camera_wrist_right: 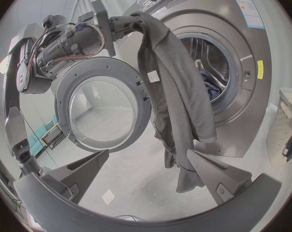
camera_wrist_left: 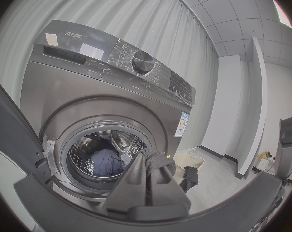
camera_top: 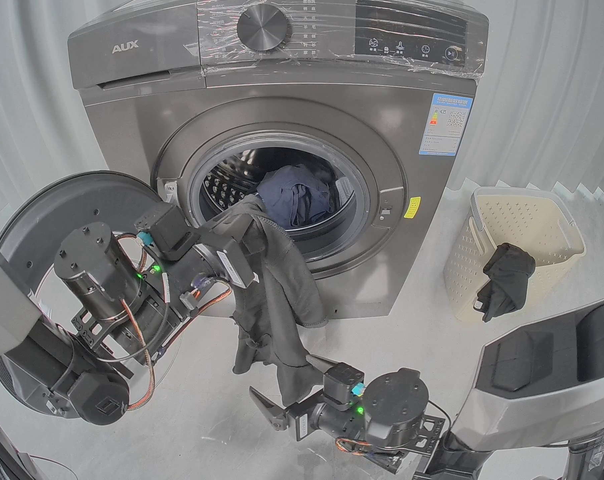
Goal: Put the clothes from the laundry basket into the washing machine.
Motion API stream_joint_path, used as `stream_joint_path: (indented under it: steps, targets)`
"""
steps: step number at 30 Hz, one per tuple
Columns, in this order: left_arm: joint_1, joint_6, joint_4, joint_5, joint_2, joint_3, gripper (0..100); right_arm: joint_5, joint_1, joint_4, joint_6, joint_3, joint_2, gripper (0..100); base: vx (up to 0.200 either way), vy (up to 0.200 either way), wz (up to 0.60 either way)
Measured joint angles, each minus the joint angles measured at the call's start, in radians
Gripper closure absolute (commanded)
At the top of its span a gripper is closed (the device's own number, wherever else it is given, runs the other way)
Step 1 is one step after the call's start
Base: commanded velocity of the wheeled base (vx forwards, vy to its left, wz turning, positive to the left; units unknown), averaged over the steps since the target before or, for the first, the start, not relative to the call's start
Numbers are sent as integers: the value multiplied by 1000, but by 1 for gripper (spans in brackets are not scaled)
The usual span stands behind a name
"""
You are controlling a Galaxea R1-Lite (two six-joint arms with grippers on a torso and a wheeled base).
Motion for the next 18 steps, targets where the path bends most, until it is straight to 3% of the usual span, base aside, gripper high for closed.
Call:
stream_joint_path:
  steps: [12,18]
  targets:
    - [0,0,1,30,20,-20,100,8,6,18,-1,-241,117,0,0,0,0]
    - [0,0,0,31,23,-20,100,66,-9,55,1,-306,160,0,0,0,0]
